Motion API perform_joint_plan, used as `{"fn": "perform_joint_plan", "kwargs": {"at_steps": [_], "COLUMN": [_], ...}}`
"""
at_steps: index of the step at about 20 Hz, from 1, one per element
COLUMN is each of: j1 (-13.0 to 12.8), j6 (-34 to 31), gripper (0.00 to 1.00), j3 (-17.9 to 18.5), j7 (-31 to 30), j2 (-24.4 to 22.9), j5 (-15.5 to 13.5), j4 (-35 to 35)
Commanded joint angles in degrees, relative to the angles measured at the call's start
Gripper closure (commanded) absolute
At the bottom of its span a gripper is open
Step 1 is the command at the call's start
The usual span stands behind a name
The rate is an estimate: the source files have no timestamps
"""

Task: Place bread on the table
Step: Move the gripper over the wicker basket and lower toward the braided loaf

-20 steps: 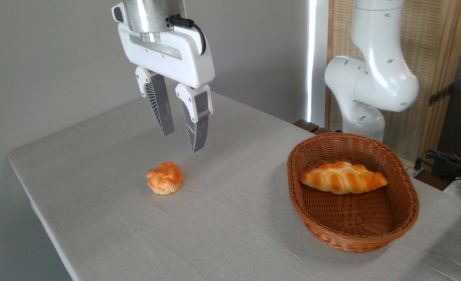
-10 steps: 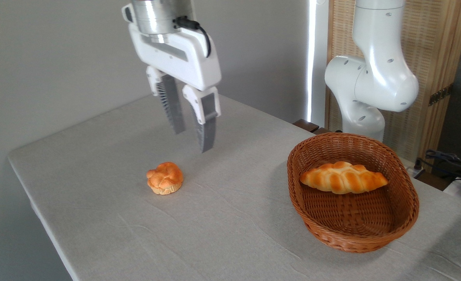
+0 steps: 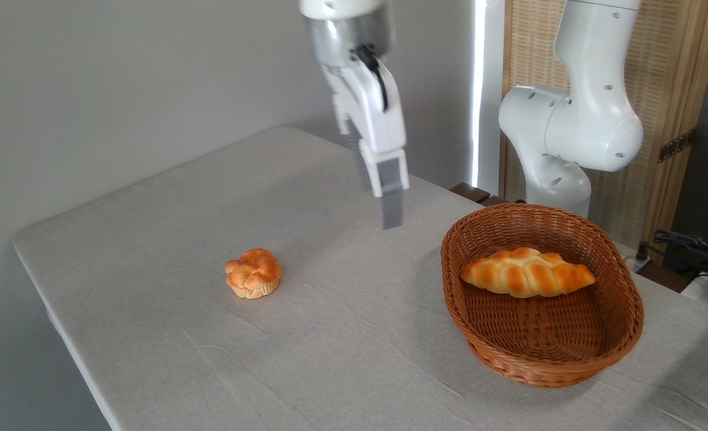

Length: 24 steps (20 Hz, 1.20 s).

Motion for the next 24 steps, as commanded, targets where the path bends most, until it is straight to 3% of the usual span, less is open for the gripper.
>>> {"fn": "perform_joint_plan", "kwargs": {"at_steps": [1, 5, 6, 8, 16, 24], "j1": [-0.77, -2.08, -3.05, -3.76, -4.72, -5.25], "j6": [0.45, -1.65, -2.96, -3.94, -3.15, 1.07], "gripper": [0.00, 0.00, 0.00, 0.00, 0.00, 0.00], "j3": [4.80, 10.34, 11.74, 12.11, 12.11, 11.93], "j7": [12.81, 24.87, 28.72, 32.52, 36.93, 36.93], "j2": [-9.23, -11.00, -10.92, -10.92, -10.83, -10.83], "j5": [0.77, 2.52, 6.01, 10.06, 15.61, 16.15], "j4": [-11.18, -13.75, -13.75, -14.36, -20.68, -25.88]}}
